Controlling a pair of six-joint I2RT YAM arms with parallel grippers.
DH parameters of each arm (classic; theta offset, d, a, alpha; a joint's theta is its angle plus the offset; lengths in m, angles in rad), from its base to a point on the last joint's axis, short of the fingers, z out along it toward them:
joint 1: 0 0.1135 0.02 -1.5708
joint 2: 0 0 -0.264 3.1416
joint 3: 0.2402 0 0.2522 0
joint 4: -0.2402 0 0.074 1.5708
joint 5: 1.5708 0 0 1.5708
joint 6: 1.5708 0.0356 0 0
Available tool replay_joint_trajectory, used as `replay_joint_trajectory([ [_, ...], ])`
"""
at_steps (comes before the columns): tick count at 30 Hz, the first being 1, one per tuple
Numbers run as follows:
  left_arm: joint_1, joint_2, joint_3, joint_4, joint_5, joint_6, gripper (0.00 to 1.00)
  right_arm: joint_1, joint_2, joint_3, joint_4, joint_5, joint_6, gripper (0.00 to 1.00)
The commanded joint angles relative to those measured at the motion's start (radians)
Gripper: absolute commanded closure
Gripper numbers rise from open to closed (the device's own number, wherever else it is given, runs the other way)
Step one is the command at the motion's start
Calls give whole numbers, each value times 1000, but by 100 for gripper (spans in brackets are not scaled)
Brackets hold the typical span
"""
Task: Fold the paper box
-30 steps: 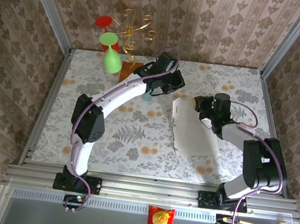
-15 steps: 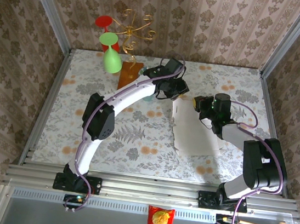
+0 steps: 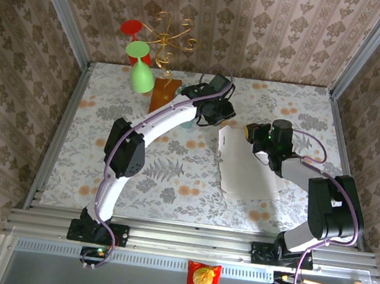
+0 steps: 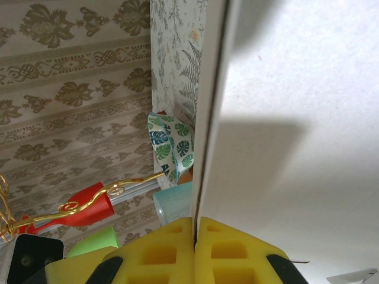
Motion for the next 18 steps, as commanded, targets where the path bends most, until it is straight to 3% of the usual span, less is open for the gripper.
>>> replay_joint_trajectory([
  [1,-7,-49,-24,-45,-9,-10,69,-6,-25,-14,5,-5,-4,100],
  [18,-36,-40,-31,-32,33,-81,69,-11,-35,-18,17,-6,-1,100],
])
